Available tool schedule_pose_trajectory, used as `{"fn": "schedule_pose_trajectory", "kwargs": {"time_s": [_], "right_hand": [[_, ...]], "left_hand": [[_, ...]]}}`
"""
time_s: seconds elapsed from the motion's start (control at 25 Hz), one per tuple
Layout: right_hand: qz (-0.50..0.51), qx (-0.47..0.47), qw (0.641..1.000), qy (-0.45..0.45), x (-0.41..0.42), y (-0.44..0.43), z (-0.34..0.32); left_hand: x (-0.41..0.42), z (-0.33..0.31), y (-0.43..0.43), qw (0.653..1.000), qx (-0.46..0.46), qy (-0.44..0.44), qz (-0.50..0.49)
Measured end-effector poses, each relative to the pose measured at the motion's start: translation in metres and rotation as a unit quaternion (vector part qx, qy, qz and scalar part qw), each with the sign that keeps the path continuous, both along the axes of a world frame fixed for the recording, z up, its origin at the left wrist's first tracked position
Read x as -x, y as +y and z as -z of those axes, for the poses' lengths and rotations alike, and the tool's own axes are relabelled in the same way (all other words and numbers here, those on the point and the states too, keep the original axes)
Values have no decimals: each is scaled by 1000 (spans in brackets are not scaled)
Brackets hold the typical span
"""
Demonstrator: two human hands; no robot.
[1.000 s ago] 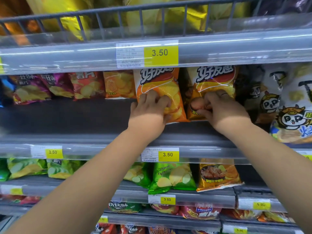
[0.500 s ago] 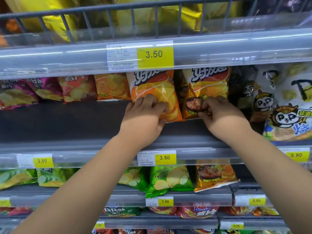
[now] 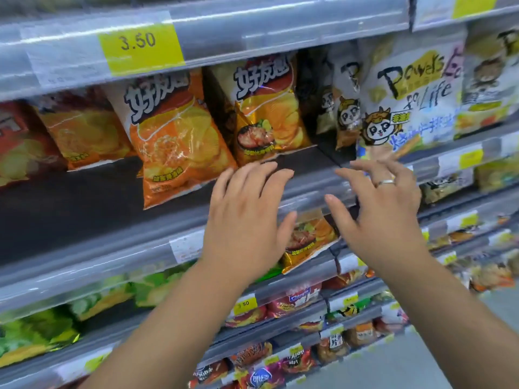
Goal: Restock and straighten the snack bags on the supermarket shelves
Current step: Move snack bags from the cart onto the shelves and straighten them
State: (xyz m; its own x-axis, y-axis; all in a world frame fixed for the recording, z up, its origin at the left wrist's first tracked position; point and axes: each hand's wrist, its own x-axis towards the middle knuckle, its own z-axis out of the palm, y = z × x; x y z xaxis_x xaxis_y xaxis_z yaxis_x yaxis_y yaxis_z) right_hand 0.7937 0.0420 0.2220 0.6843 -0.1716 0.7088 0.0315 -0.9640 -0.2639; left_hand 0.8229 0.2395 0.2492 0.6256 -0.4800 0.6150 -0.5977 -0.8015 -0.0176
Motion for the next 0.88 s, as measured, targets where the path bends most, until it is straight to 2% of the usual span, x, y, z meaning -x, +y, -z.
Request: {"fn": "schedule_pose_trajectory", "kwargs": {"time_s": [0.16,0.32,0.6,0.88], "right_hand": [[78,18,996,50,67,-35,52],[176,-13,977,122,137,-71,102],[331,-53,915,224,258,-156,148],[476,-105,842,232,402,-244,169]], "left_hand": [[34,50,-41,996,-10,45,72],[69,96,-89,980,-46,88,172],[144,162,-210,939,-119,133,294],[243,169,-357,881,-143,124,433]]}}
